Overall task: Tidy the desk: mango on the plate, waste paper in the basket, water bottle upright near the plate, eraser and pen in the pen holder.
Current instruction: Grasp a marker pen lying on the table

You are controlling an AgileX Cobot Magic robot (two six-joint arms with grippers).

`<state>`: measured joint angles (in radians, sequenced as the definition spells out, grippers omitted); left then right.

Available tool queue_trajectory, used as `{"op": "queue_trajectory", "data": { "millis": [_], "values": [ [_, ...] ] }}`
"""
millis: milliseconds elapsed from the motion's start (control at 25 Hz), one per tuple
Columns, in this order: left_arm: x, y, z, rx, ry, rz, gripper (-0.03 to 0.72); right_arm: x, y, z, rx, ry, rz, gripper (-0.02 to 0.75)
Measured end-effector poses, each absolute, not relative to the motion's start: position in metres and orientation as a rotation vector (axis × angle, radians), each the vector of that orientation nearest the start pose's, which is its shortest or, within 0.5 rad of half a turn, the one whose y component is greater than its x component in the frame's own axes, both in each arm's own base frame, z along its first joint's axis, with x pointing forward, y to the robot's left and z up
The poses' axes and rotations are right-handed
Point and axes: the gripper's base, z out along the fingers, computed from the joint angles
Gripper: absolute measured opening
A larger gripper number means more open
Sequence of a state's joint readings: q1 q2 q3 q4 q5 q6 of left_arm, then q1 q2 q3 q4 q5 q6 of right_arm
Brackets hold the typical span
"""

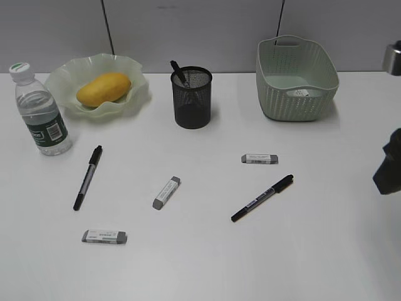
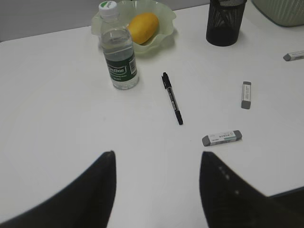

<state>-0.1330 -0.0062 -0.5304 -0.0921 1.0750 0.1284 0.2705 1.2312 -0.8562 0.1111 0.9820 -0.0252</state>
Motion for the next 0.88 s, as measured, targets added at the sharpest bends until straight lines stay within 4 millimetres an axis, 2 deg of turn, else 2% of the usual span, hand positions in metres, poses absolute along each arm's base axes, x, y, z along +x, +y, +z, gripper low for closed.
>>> {"op": "queue_trajectory", "data": {
  "millis": [280,400,480,880],
  "values": [
    [-0.011,-0.006,0.285,0.270,2.002,-0.113,0.428,0.154,0.051,0.250,-0.271,2.789,0.211,0.459],
    [-0.011,-0.006,0.285,0.270,2.002,-0.113,0.428,0.130,0.044,0.251,-0.242,2.725,0.226,0.459],
    [-0.011,-0.006,0.285,0.270,2.002,-0.113,0.428,0.113,0.039,0.258,-0.225,2.634,0.243,0.459],
    [-0.007,-0.007,0.285,0.272,2.025,-0.114,0.428,0.055,0.021,0.292,-0.204,2.231,0.278,0.458]
  ]
}}
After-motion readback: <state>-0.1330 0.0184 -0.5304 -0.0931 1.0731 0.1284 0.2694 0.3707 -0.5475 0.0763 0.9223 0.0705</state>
